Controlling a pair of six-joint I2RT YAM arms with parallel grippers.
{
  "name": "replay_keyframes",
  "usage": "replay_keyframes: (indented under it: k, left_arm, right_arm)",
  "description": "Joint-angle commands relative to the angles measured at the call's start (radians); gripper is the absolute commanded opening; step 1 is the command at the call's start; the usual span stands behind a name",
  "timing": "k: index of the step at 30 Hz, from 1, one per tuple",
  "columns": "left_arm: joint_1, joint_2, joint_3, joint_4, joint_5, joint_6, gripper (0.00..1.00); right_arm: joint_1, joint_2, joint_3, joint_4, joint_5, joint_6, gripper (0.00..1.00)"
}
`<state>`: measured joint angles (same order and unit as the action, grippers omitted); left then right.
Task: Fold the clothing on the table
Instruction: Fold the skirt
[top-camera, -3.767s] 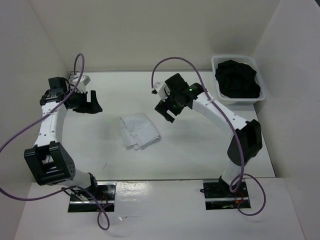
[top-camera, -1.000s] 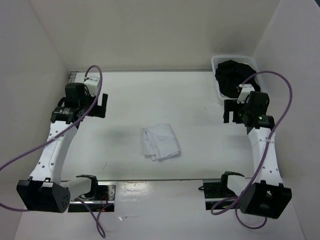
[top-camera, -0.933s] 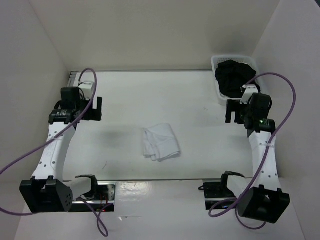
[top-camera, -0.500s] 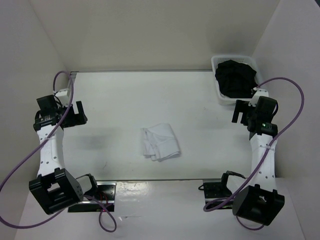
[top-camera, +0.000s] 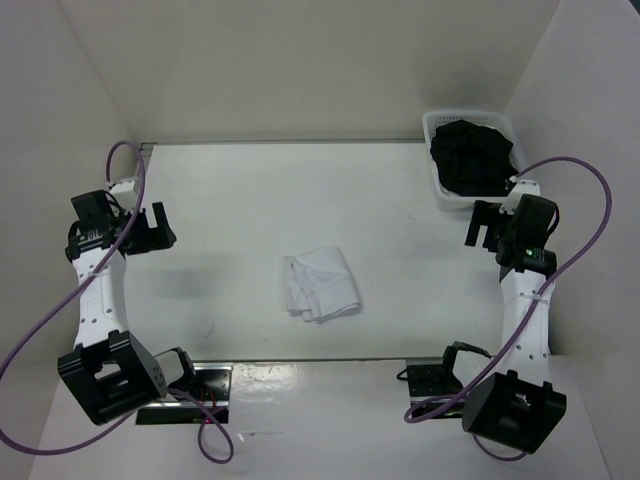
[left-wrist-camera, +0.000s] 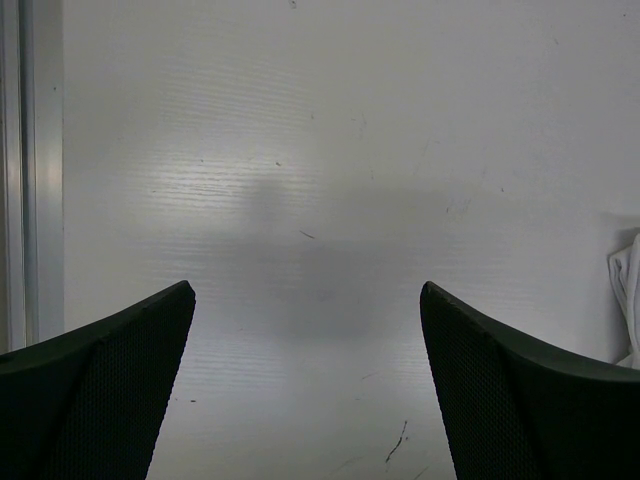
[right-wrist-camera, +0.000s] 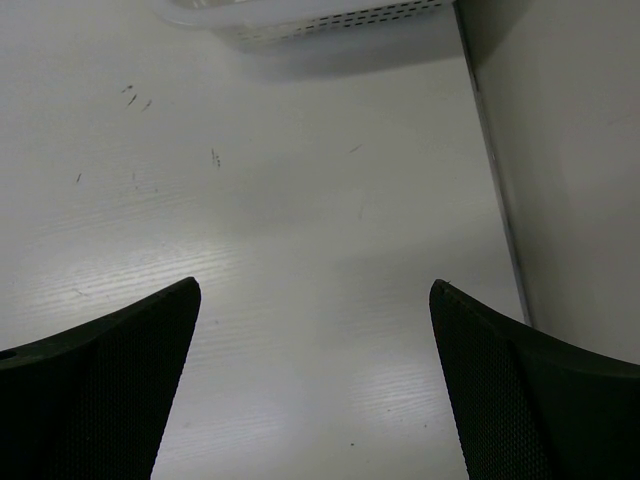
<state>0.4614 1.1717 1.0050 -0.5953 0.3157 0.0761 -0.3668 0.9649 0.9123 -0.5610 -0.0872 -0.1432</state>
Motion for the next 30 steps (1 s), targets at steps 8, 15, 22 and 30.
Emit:
replay_keyframes:
  k: [8, 15, 22, 30]
  left_arm:
    - [0.003, -0.012, -0.011, 0.034, 0.029, 0.014, 0.99]
    - [0.003, -0.012, -0.011, 0.034, 0.039, 0.024, 0.99]
    - [0.003, -0.012, -0.011, 0.034, 0.039, 0.024, 0.99]
    - [0.003, -0.012, -0.011, 0.034, 0.048, 0.024, 0.99]
  right_arm:
    - [-0.014, -0.002, -0.004, 0.053, -0.017, -0.010, 0.99]
    - [-0.014, -0.002, -0.004, 0.053, -0.026, -0.010, 0.99]
    - [-0.014, 0.008, -0.004, 0.053, -0.026, -0.010, 0.99]
    - [-0.014, 0.017, -0.004, 0.053, 0.000, -0.001, 0.99]
